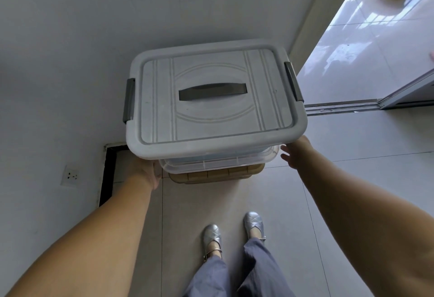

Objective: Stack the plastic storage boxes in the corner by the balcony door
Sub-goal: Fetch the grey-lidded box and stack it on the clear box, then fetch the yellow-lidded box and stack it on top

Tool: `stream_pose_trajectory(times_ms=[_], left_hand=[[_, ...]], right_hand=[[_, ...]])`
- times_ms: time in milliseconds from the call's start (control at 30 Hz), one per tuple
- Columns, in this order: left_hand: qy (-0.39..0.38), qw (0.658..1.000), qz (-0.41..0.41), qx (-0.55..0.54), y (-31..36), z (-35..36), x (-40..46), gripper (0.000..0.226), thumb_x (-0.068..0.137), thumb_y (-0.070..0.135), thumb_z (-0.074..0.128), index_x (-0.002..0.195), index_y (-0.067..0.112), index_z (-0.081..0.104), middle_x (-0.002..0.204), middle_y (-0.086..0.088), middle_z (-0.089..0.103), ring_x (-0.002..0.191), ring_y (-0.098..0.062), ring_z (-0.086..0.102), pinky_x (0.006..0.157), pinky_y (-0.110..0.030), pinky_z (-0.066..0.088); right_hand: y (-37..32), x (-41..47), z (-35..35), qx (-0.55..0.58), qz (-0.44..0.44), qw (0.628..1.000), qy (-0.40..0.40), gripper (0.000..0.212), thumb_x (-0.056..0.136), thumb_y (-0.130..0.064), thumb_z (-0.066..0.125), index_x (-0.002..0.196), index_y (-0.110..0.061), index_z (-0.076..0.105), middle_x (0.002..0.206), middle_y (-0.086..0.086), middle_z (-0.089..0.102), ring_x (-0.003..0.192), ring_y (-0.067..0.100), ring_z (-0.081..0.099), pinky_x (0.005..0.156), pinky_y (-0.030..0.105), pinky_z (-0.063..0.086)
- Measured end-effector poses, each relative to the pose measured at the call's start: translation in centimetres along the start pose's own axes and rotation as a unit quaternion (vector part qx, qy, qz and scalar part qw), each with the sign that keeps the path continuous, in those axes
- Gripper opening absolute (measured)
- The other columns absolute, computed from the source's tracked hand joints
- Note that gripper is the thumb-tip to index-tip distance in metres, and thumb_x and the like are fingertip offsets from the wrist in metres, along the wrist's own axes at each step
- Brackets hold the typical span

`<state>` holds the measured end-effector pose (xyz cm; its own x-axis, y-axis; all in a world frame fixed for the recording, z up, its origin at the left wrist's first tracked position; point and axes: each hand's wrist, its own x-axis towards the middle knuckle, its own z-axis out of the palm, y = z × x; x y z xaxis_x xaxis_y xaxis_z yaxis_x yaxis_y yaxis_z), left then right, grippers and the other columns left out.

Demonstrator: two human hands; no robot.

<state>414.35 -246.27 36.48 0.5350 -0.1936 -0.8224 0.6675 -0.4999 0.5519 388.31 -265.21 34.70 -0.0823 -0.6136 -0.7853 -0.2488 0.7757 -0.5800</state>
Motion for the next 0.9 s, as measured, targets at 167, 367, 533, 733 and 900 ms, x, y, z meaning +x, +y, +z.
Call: stream_pose_trajectory(times_ms=[167, 367, 533, 733, 900], left_hand=[[0.061, 0.998, 0.016, 0.027, -0.8, 0.4, -2.8, 0.038, 0.097, 0.032, 0.039, 0.129, 0.014, 0.051, 0.144, -0.008, 0.045, 0.125, -0.024, 0.044, 0.107, -0.04, 0.03], [0.001, 0.996, -0.009, 0.093, -3.0, 1.4, -5.8, 0.052, 0.098, 0.033, 0.041, 0.143, 0.007, 0.038, 0.151, -0.013, 0.038, 0.135, -0.029, 0.039, 0.109, -0.037, 0.031], [-0.068, 0.98, 0.013, 0.184, -4.1, 3.9, -10.3, 0.056, 0.094, 0.031, 0.05, 0.142, 0.002, 0.038, 0.147, -0.015, 0.042, 0.132, -0.033, 0.042, 0.109, -0.039, 0.03], [-0.117, 0.956, 0.086, 0.257, -4.9, 9.5, -15.6, 0.053, 0.095, 0.029, 0.048, 0.143, 0.007, 0.037, 0.149, -0.01, 0.04, 0.134, -0.03, 0.04, 0.109, -0.041, 0.028], [-0.162, 0.926, 0.137, 0.311, -8.1, 16.6, -21.8, 0.043, 0.096, 0.022, 0.048, 0.132, -0.002, 0.048, 0.123, -0.018, 0.059, 0.1, -0.027, 0.056, 0.086, -0.037, 0.037]], right_hand=[[0.5, -2.6, -1.4, 0.027, 0.017, 0.999, -0.003, 0.032, 0.087, -0.03, 0.058, 0.113, -0.011, 0.055, 0.136, 0.015, 0.053, 0.127, 0.031, 0.049, 0.106, 0.045, 0.04], [1.6, -6.7, -4.2, 0.078, 0.016, 0.997, 0.001, 0.048, 0.091, -0.032, 0.052, 0.131, -0.007, 0.049, 0.138, 0.01, 0.051, 0.122, 0.03, 0.049, 0.101, 0.043, 0.039], [2.6, -9.3, -8.2, 0.111, 0.004, 0.994, 0.007, 0.05, 0.092, -0.03, 0.052, 0.135, -0.005, 0.046, 0.141, 0.011, 0.049, 0.13, 0.031, 0.045, 0.108, 0.046, 0.038], [3.8, -11.1, -15.6, 0.152, -0.005, 0.988, 0.0, 0.045, 0.09, -0.028, 0.057, 0.129, -0.006, 0.051, 0.131, 0.013, 0.055, 0.115, 0.03, 0.054, 0.087, 0.044, 0.048], [7.2, -12.3, -26.5, 0.19, -0.02, 0.981, 0.036, 0.032, 0.089, -0.026, 0.059, 0.116, -0.009, 0.057, 0.117, 0.01, 0.058, 0.103, 0.027, 0.056, 0.078, 0.042, 0.05]])
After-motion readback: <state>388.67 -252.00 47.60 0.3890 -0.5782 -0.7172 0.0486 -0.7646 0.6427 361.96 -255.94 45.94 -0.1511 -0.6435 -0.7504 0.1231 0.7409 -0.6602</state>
